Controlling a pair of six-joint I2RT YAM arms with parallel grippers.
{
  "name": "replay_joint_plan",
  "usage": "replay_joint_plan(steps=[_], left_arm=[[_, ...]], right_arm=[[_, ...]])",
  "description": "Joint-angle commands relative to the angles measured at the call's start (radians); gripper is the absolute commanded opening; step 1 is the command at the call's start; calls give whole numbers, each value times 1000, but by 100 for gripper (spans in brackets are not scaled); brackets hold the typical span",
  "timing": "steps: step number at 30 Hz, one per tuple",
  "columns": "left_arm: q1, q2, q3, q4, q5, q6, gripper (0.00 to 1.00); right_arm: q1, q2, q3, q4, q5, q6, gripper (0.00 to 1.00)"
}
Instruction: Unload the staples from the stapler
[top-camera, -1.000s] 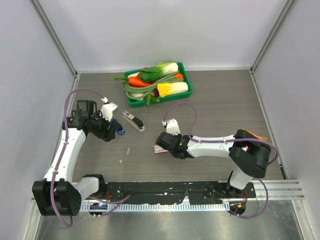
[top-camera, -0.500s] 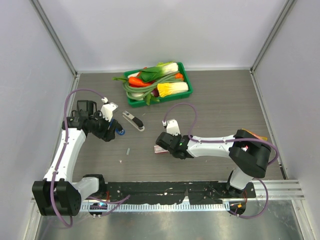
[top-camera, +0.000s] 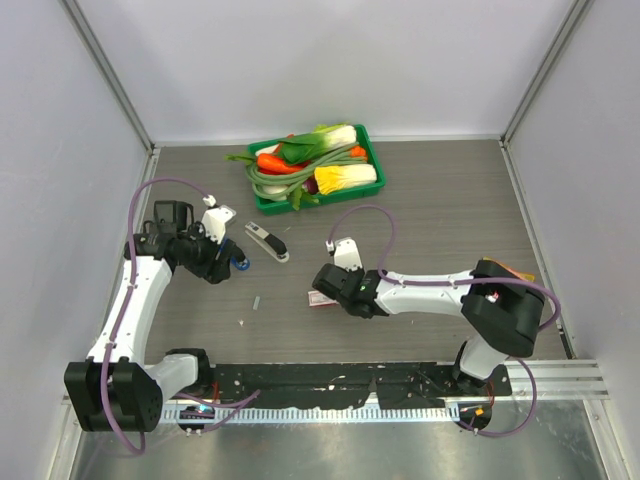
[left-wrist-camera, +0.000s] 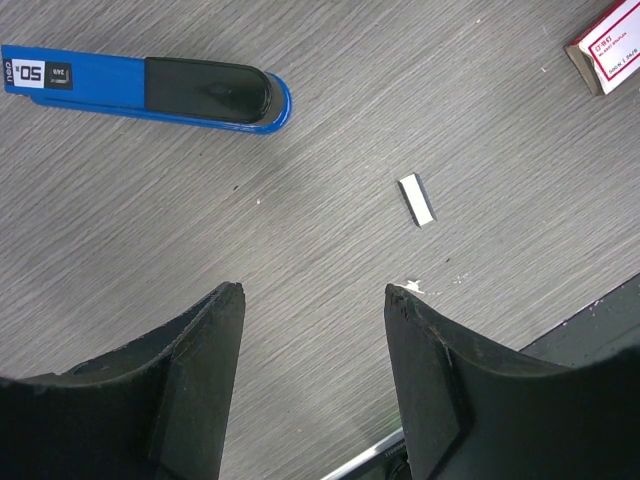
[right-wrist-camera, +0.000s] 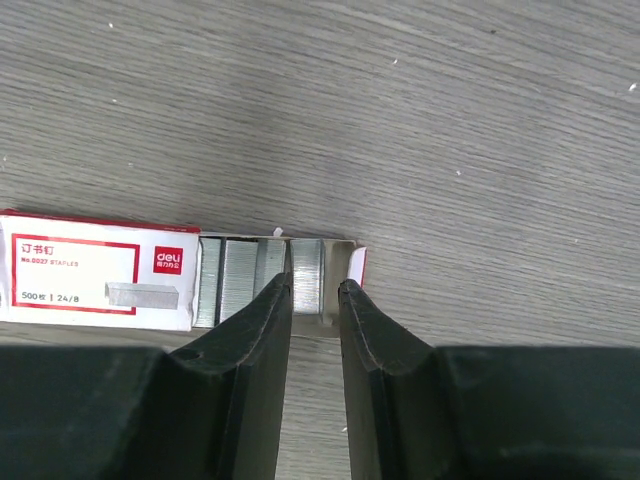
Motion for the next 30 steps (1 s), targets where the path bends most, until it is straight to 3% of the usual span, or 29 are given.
replay_joint_plan(steps=[1,19,30], left_arm=[[1,-6,23,-11,23,3,62],[1,-4,15,-14,25,9,62],[1,2,12,-11,25,11,62]], right_arm=[[-15,-78,39,6,53,-14,30],[-81,28,97,68,22,-95,22],[-79,23,43,83,-1,-77,16]])
